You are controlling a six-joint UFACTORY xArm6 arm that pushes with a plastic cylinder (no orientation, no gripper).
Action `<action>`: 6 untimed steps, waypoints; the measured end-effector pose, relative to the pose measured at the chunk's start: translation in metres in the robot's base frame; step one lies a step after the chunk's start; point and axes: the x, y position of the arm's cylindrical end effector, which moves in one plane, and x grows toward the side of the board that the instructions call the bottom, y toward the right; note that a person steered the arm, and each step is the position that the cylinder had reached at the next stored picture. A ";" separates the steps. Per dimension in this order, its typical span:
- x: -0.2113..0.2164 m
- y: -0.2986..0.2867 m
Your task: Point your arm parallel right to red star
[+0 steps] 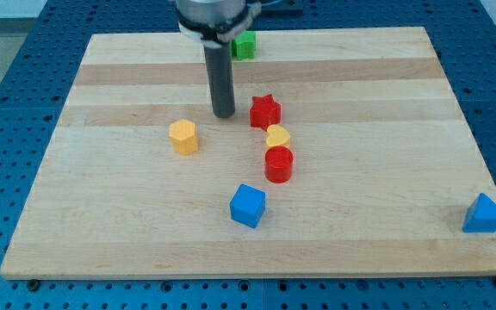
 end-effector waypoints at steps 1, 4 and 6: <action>-0.062 0.025; 0.006 0.173; 0.063 0.065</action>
